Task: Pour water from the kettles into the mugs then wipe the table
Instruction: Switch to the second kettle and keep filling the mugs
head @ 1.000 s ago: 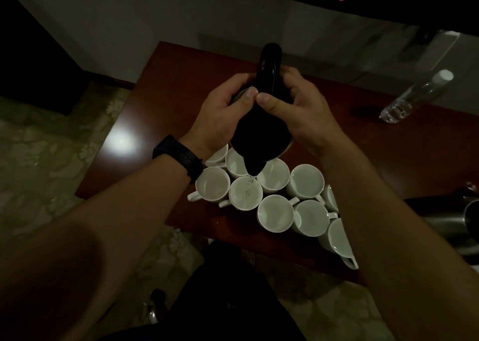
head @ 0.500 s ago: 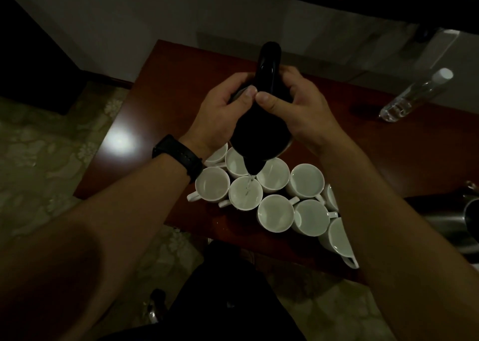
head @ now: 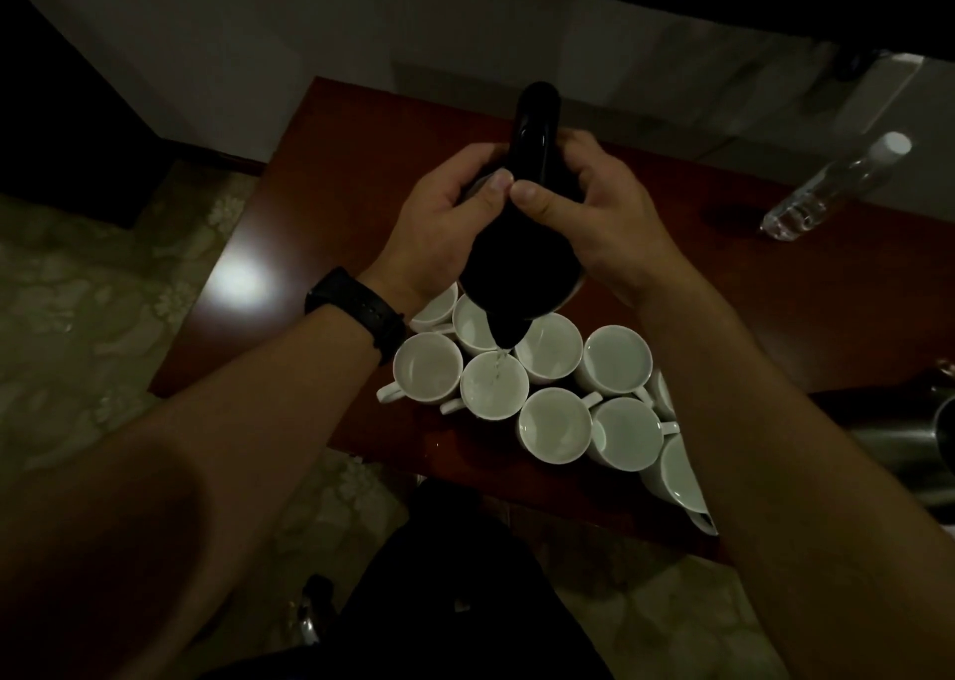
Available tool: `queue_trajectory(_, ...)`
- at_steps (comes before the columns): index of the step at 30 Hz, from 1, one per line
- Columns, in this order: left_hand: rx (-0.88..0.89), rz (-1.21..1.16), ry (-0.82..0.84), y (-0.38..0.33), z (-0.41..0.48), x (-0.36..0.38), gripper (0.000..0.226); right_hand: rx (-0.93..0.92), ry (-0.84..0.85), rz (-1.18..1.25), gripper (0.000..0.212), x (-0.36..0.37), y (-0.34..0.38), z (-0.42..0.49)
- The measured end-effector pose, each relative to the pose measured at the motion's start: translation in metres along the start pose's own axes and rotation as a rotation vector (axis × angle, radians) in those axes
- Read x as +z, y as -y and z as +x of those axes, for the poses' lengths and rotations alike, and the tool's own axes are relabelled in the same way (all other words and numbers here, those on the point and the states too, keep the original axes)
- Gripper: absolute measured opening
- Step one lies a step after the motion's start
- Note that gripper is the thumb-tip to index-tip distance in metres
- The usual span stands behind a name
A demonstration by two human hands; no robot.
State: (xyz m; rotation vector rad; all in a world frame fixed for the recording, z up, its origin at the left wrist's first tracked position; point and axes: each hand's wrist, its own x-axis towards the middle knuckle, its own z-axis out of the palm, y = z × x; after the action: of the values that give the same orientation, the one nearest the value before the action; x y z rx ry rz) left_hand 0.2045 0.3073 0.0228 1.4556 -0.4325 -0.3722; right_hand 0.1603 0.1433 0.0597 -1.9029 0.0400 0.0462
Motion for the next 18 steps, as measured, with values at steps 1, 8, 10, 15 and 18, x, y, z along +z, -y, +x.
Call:
queue_trajectory(1,-0.005,0.001,0.001,-0.0006,0.0005,0.0001,0.024,0.005,0.0,0.001,0.039,-0.0001,0.0006,0.0002)
queue_trajectory(8,-0.022,-0.001,-0.007,-0.0036,0.0036,0.0015,0.026,0.01,-0.008,0.024,0.035,-0.0031,0.0004,0.0035)
queue_trajectory(10,-0.024,0.009,-0.012,-0.0041,0.0036,0.0022,0.028,0.005,-0.012,0.025,0.036,-0.0025,-0.0013,0.0042)
queue_trajectory(15,-0.022,0.033,-0.01,-0.0038,0.0041,0.0027,0.029,0.009,-0.016,0.021,0.042,-0.0022,-0.004,0.0057)
queue_trajectory(18,-0.019,0.046,-0.007,-0.0033,0.0046,0.0019,0.027,0.011,-0.009,0.036,0.042,-0.0026,-0.0039,0.006)
